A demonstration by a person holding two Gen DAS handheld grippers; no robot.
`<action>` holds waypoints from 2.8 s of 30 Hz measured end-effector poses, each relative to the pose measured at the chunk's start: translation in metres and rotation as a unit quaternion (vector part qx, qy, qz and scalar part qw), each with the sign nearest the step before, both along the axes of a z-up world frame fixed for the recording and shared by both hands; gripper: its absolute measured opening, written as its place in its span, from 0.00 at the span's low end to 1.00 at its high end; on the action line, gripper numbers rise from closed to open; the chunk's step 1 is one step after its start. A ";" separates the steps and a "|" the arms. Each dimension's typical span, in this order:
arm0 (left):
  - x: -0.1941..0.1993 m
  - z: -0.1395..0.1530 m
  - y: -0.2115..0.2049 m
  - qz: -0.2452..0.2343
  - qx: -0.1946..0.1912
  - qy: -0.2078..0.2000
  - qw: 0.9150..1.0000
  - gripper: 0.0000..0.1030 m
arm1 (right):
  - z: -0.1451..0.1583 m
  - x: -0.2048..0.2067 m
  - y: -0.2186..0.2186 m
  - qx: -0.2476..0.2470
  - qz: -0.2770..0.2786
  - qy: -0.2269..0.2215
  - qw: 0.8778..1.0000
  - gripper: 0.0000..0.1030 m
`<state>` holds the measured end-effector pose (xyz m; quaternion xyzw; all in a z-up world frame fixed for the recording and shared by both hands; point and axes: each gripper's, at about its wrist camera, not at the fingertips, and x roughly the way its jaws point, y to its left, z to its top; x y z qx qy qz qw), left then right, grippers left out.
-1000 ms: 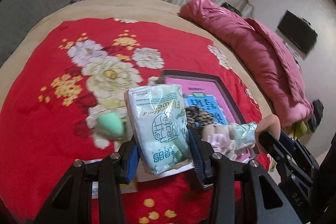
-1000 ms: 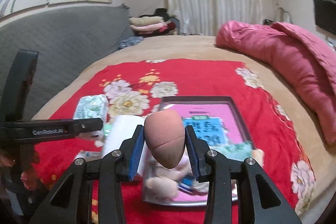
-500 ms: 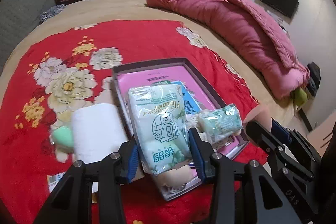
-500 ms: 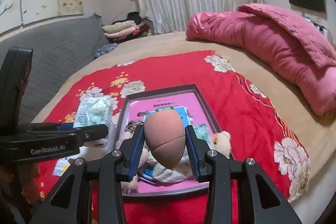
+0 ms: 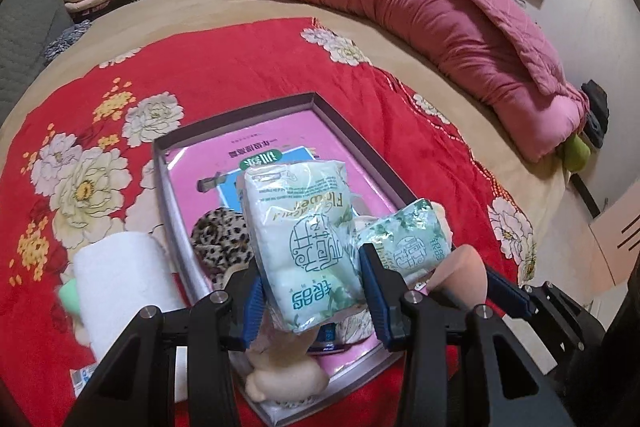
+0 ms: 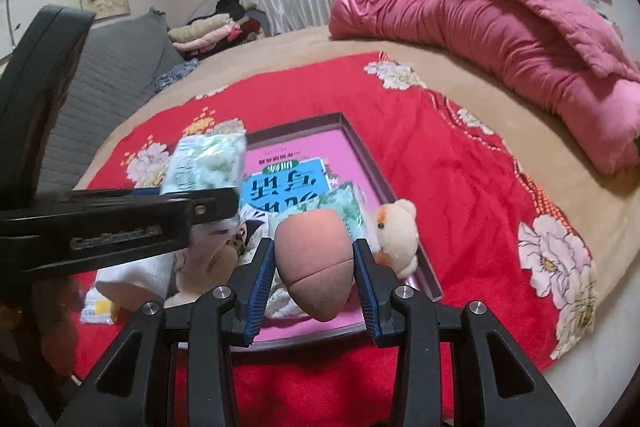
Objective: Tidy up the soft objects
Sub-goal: 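Carry the tissue pack over the tray with the left tool while the right carries the sponge, then lower and release the tissue pack in the tray with the left tool while the right releases the sponge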
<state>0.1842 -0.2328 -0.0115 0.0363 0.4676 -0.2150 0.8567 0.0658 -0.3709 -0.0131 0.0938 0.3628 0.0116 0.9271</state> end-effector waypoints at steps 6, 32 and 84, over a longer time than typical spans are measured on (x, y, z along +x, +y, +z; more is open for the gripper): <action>0.015 -0.017 -0.014 -0.015 0.014 0.022 1.000 0.43 | -0.009 0.007 0.013 -0.010 0.041 0.023 0.999 0.40; 0.050 -0.048 -0.009 -0.006 0.030 0.083 0.996 0.44 | -0.039 0.033 0.061 -0.023 0.138 0.080 0.987 0.42; -0.020 0.016 0.052 0.026 -0.038 0.030 0.998 0.58 | 0.010 -0.008 0.031 -0.022 0.023 -0.030 0.999 0.73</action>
